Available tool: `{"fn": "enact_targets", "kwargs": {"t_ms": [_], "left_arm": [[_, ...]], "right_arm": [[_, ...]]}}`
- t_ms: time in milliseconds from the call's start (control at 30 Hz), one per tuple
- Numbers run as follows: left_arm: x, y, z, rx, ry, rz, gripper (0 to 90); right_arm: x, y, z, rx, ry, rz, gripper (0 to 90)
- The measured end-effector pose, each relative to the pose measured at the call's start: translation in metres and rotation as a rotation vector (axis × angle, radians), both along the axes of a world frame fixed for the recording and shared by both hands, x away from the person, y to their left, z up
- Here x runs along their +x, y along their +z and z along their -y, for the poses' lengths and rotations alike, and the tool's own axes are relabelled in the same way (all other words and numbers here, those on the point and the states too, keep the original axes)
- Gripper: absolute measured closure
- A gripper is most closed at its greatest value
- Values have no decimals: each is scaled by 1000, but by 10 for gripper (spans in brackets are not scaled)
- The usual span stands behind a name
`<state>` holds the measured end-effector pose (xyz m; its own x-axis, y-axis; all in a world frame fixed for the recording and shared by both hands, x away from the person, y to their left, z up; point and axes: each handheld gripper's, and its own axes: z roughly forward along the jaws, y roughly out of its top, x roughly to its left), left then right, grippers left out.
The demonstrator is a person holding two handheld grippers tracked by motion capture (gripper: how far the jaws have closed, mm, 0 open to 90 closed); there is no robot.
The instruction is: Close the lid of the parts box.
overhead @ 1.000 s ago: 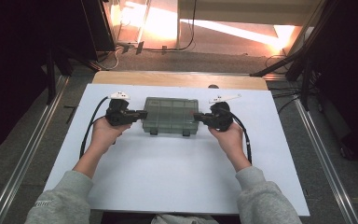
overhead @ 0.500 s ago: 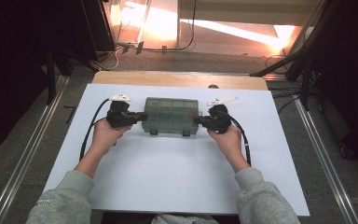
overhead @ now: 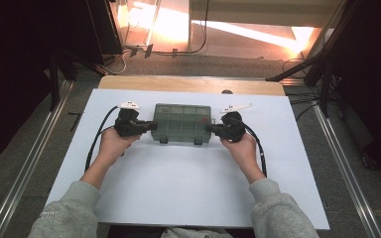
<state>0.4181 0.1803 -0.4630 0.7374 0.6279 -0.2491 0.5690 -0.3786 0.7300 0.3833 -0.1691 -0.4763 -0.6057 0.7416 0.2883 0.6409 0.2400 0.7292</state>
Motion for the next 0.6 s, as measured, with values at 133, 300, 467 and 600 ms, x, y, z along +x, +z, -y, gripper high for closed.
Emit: {"fn": "enact_targets", "kwargs": {"t_ms": [133, 300, 467, 600], "left_arm": [[-1, -2, 2, -2, 0, -6, 844], [-2, -3, 5, -2, -12, -8, 844], [-4, -4, 7, 6, -15, 5, 844], [-5, -6, 6, -5, -13, 17, 846]], "right_arm": [[0, -3, -1, -4, 5, -10, 894], [-1, -4, -3, -3, 12, -8, 895], [-2, -5, -7, -24, 30, 17, 890], [-3, -6, -5, -14, 29, 20, 900]]}}
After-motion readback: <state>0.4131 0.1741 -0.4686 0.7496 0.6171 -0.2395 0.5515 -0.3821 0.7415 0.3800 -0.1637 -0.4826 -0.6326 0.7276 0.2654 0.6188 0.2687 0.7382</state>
